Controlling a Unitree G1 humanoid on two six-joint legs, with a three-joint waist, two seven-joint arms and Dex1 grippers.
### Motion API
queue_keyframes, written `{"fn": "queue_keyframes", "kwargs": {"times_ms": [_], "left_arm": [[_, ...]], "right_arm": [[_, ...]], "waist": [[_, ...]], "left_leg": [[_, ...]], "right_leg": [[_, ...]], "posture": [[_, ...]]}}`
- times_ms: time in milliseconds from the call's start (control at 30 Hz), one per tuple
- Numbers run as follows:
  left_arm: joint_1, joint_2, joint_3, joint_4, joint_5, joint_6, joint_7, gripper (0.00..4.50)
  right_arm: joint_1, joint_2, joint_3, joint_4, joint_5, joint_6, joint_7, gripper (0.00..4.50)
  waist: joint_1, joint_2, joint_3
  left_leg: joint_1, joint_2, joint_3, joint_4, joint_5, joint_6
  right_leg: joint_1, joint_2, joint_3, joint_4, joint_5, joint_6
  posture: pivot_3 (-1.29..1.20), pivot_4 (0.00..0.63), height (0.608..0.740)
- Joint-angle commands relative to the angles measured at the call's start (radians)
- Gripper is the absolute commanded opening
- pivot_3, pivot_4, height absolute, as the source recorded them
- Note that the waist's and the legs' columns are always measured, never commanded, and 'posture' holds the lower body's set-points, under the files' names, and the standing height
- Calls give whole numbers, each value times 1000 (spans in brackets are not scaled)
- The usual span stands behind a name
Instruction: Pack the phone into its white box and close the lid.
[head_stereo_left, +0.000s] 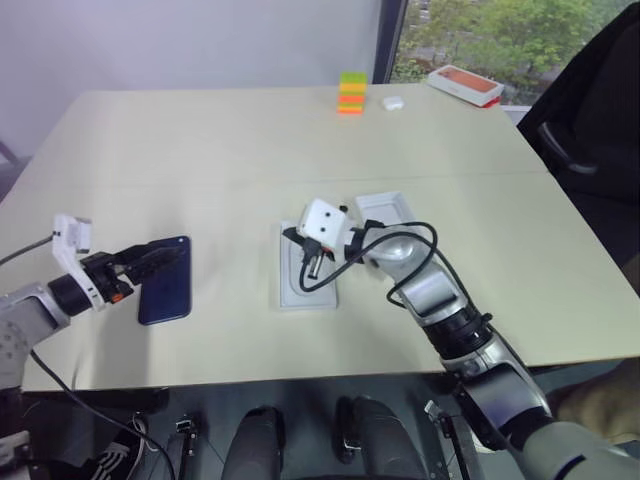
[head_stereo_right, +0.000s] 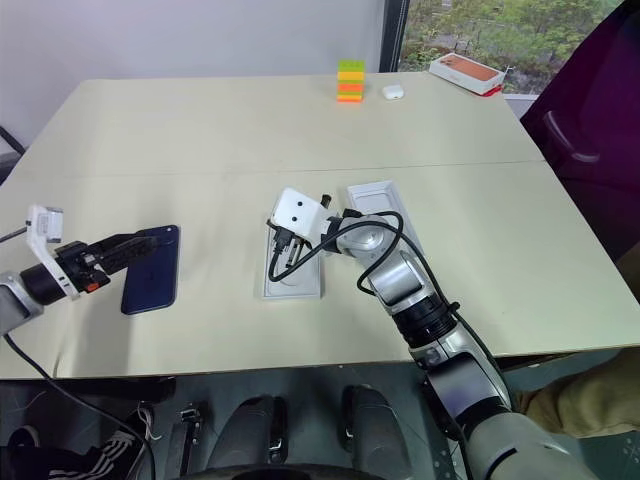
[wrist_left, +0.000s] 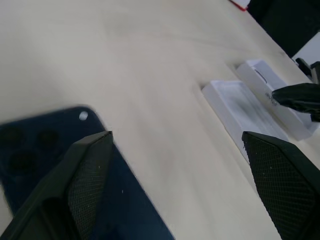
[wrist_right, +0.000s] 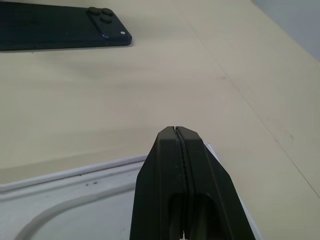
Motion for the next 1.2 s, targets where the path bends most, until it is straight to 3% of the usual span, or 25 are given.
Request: {"fn": "queue_keyframes", "kwargs": {"times_ms": [33,400,600,800,1200], "left_arm": [[-27,51,72,60,-15,29,-13,4458],[-3,71,19,178,91,25,-30,4458],[-31,89,-57,242,111,108,-80,4458],[-62,53,-76,239,68,210,-112,4458],[-142,6,-128,285,117,201,-133,4458]], "right_arm": [[-28,29,-2,-17,7,-3,-17,0],[-30,56,41,2,-8,-12,-16,0],[-99,159,111,92,-59,8,-59,0],[-86,164,151,132,-40,9,22,0],[-185,273,169,414,-122,-47,-82,0]], "waist": [[1,0,0],[3,0,0],[0,0,0],[5,-1,0],[9,-1,-1]], "left_leg": [[0,0,0,0,0,0],[0,0,1,0,0,0],[0,0,1,0,0,0],[1,-2,1,0,0,0],[1,-4,1,1,0,0]], "right_leg": [[0,0,0,0,0,0],[0,-2,0,0,0,0],[-1,-1,0,2,0,0],[-1,-5,0,5,0,0],[0,-8,0,6,0,1]], "posture": [[0,150,740],[0,150,740],[0,150,740],[0,150,740],[0,150,740]]}}
